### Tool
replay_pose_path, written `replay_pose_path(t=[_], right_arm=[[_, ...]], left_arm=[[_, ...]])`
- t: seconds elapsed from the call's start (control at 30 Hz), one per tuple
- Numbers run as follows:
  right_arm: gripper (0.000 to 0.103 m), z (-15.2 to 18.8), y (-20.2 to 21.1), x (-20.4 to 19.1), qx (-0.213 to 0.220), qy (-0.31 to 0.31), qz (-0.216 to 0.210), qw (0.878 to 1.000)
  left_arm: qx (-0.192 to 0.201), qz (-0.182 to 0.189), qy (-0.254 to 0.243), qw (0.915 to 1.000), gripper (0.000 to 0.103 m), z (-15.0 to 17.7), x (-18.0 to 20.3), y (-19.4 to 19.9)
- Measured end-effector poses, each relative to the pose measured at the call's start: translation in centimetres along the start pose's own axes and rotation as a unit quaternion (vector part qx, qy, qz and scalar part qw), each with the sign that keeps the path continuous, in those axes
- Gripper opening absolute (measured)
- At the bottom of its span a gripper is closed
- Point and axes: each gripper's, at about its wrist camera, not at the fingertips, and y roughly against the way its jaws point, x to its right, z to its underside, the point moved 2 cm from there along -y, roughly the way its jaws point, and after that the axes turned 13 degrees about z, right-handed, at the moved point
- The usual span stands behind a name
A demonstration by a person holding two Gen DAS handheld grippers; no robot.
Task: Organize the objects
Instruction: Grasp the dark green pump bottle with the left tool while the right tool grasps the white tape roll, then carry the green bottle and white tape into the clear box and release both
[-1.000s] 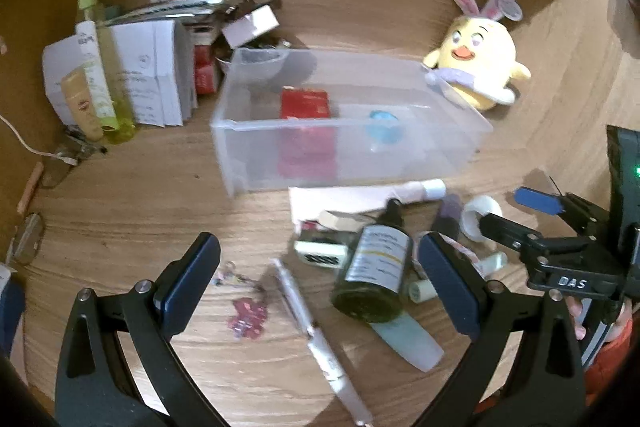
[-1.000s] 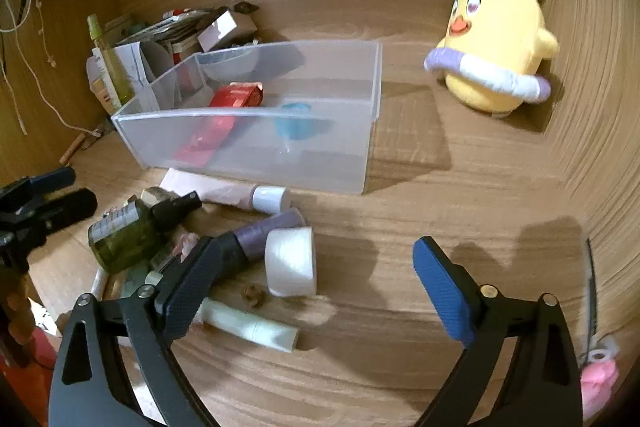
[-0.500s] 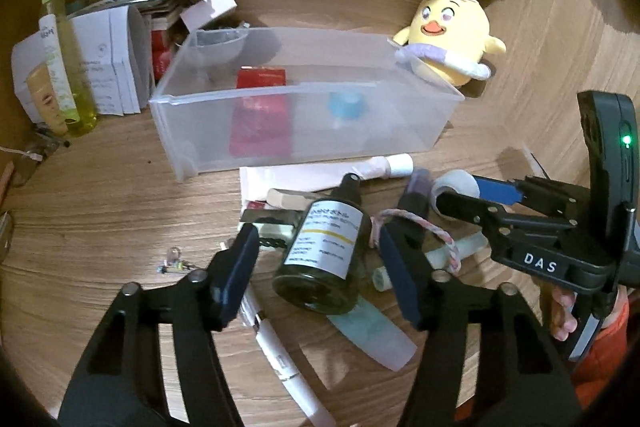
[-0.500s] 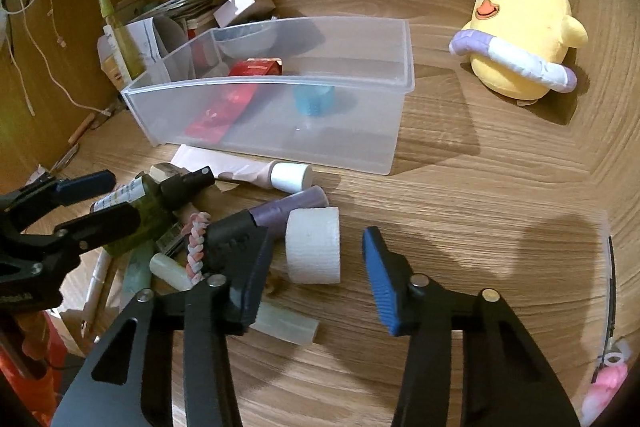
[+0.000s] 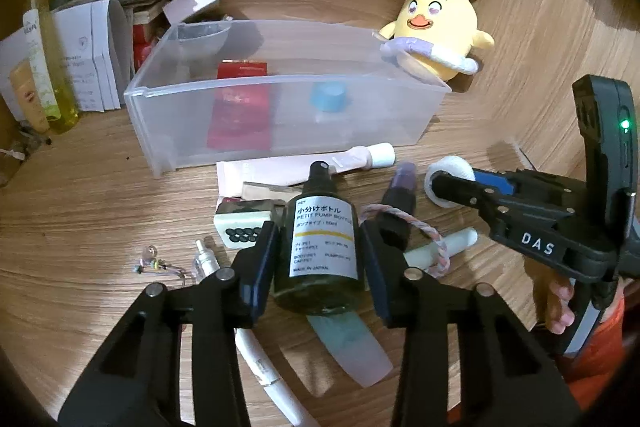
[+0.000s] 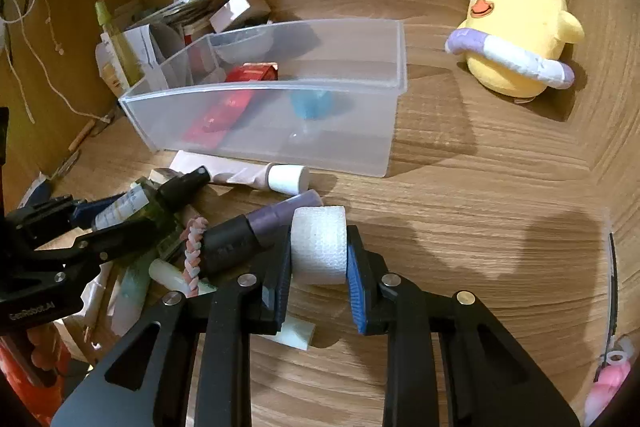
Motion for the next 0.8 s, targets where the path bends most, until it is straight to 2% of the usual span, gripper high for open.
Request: replay_pose_path(t=[0.8], right_arm=[[0.022,-3.1,5.1,1.2,0.078,-0.015,0.004,0.997]], left_arm=[[0.083,0.003,-0.025,0.9962,0.041,-3.5,1.8,5.2]])
